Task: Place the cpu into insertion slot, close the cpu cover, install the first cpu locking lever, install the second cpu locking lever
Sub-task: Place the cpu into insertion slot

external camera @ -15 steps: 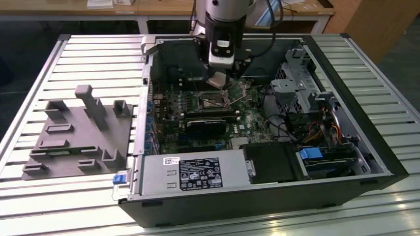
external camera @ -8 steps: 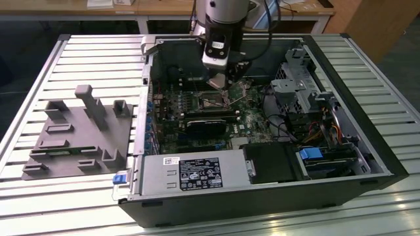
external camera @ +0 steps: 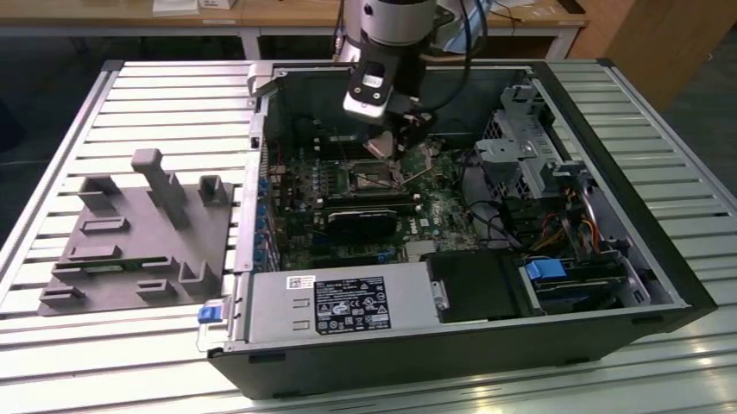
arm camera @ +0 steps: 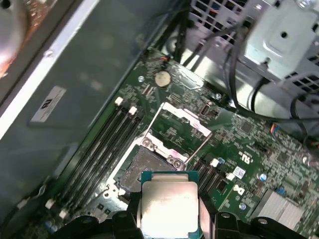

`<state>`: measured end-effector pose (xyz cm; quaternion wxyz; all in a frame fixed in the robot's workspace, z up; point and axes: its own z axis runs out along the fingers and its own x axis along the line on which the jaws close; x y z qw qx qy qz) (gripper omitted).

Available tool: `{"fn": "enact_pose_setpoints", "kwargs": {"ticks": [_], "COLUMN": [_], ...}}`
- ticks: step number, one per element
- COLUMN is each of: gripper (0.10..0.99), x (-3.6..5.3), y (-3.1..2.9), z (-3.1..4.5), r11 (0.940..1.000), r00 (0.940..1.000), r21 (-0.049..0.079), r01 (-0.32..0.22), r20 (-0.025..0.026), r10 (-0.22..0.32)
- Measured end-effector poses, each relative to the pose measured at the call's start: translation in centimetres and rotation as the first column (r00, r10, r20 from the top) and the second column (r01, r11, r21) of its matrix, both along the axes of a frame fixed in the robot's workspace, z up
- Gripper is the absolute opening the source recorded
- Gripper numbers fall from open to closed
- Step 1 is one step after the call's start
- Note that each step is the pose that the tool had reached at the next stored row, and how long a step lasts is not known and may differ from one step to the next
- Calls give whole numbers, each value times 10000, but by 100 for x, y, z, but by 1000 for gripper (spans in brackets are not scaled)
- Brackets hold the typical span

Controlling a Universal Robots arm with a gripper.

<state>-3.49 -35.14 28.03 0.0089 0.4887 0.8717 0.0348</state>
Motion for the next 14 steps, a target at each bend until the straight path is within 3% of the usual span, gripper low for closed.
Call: {"fn": "enact_pose_setpoints", "kwargs": {"ticks": [3,7,10,14], "gripper": [541,541,541,541], "x": [0,0,0,0], "y": [0,0,0,0], "z": [-17,-40,-57,-80], "r11": [9985,9920,9837,9679], "r00": [9985,9920,9837,9679], "r21": [0,1,0,0], "r01": [540,1261,1801,2513], "r20": [1,1,1,1], "r10": [-540,-1261,-1801,-2513]}}
